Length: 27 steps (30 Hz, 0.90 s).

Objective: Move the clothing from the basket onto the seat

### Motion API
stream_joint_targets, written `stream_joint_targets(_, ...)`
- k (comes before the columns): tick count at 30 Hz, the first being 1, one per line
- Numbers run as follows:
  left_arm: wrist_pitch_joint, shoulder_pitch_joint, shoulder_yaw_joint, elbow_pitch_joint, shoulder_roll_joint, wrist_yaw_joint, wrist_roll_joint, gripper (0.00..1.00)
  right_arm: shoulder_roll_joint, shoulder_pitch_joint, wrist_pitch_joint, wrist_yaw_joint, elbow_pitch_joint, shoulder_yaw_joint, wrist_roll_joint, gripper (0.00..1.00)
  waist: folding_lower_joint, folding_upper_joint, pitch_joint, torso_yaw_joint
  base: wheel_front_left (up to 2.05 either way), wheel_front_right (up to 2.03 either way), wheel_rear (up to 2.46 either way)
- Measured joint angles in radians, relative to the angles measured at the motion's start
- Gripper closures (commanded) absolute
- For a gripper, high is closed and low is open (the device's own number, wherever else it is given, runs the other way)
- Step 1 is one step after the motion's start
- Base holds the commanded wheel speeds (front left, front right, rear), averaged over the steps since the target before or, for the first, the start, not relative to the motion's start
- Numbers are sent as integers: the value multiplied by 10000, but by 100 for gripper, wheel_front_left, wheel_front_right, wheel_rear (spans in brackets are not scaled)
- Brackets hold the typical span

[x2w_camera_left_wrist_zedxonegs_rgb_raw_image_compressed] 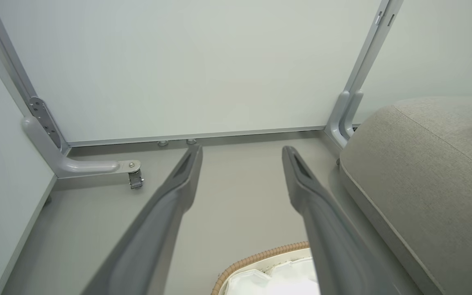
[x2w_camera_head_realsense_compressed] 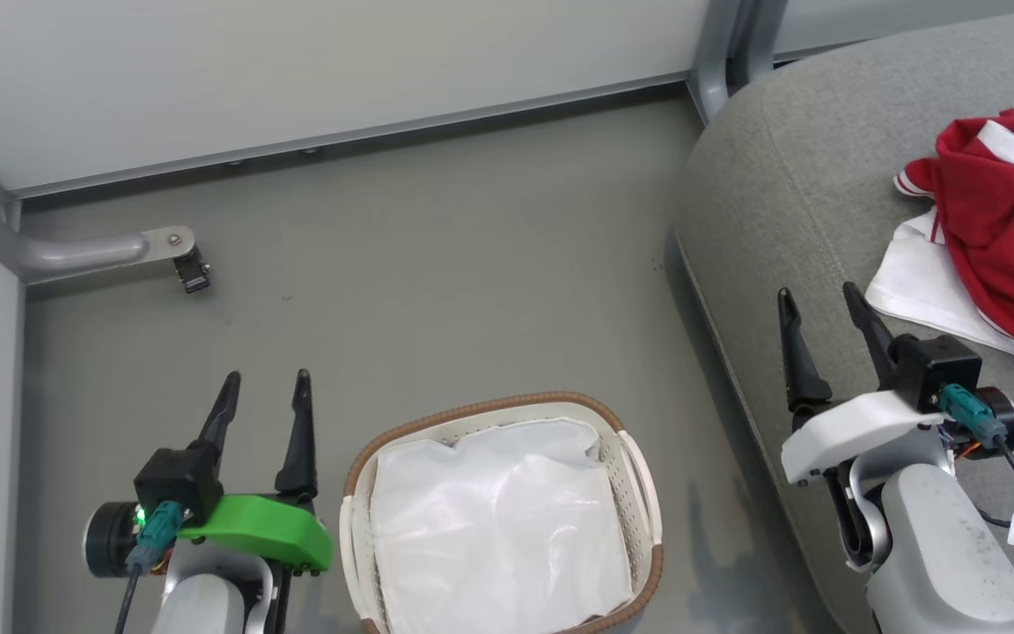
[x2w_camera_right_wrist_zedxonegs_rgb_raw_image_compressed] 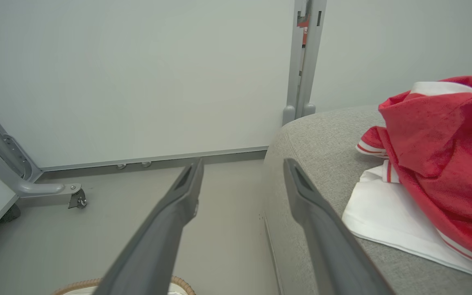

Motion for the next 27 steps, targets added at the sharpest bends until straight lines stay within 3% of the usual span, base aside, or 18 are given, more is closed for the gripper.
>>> stream_joint_targets(6, 0, 470, 706, 107, -25, 13, 109, 0, 71, 408, 0, 0, 293, 364, 75, 0, 0, 0, -378, 486, 0, 0, 0)
stream_joint_targets(14, 0, 1035, 963, 286, -38, -61, -654, 0, 77, 807, 0, 0, 652, 811, 382, 0, 0, 0, -909, 694, 0, 0, 0)
stream_joint_targets(15, -4, 1063, 968, 280, -44, -61, -729, 100, 86, 854, 0, 0, 686, 821, 407, 100, 0, 0, -951, 706, 0, 0, 0)
stream_joint_targets(20, 90, 1140, 972, 633, -107, -61, -890, 100, 159, 1170, 102, 0, 1026, 800, 525, 100, 0, 0, -968, 710, 0, 0, 0)
stream_joint_targets(27, 449, 1139, 1070, 548, -111, -61, -2092, 100, 159, 1186, 464, 0, 846, 608, 1825, 100, 0, 0, -1014, 712, 0, 0, 0)
